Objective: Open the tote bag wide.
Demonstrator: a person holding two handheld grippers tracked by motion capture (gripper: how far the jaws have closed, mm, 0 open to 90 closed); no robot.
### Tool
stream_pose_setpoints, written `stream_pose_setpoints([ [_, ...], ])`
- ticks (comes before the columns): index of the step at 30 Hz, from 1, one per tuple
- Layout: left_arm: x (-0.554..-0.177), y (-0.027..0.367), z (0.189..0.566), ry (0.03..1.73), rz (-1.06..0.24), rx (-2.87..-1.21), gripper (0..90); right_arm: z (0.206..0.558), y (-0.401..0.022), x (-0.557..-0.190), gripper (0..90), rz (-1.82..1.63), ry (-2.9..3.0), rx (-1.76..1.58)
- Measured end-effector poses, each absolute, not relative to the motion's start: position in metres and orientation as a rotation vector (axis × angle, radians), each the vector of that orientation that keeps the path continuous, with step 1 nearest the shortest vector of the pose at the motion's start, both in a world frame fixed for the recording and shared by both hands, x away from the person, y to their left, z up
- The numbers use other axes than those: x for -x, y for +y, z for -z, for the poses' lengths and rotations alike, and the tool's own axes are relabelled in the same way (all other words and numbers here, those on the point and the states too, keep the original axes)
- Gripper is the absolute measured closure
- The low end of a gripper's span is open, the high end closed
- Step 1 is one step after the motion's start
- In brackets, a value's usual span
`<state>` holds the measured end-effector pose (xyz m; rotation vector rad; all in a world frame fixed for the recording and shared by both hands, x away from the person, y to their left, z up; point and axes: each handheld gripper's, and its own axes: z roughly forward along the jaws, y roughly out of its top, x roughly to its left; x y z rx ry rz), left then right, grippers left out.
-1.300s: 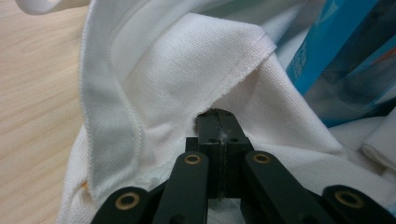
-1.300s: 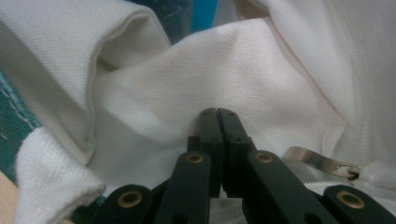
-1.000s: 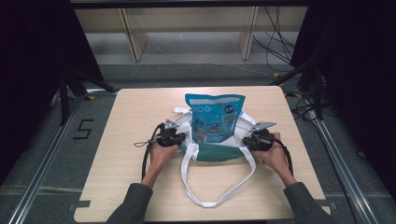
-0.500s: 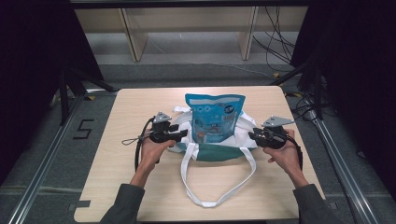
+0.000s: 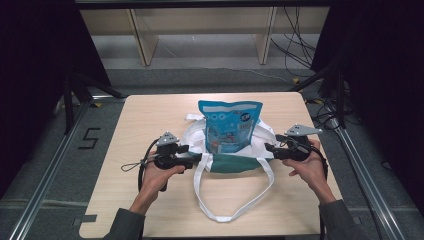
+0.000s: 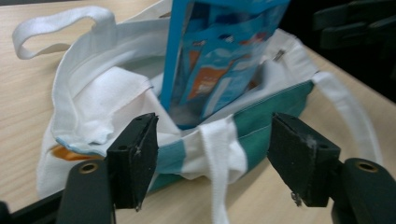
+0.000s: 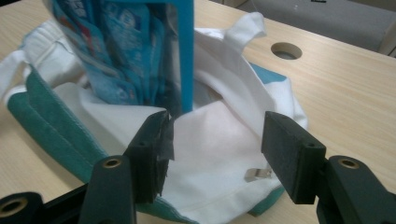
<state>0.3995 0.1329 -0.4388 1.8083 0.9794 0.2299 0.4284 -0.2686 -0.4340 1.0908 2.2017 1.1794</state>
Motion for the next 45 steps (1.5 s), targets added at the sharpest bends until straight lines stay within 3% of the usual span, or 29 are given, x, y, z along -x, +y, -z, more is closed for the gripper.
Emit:
stream_pose_setpoints([
  [6, -0.377, 0.142, 0.440, 0.988, -0.219, -1.801, 26.5, 0.427, -0.268, -0.419, 41.3, -1.191, 2.204, -1.087],
  [13, -0.346, 0.149, 0.453, 0.992, -0.210, -1.816, 25.9, 0.427, -0.269, -0.395, 38.9, -1.199, 2.213, -1.090],
  [30, -0.299, 0.161, 0.479, 0.953, -0.263, -1.821, 17.4, 0.455, -0.269, -0.333, 35.5, -1.177, 2.279, -1.061],
  [45, -0.262, 0.150, 0.497, 0.990, -0.253, -1.885, 16.5, 0.479, -0.260, -0.298, 29.4, -1.100, 2.401, -1.056],
])
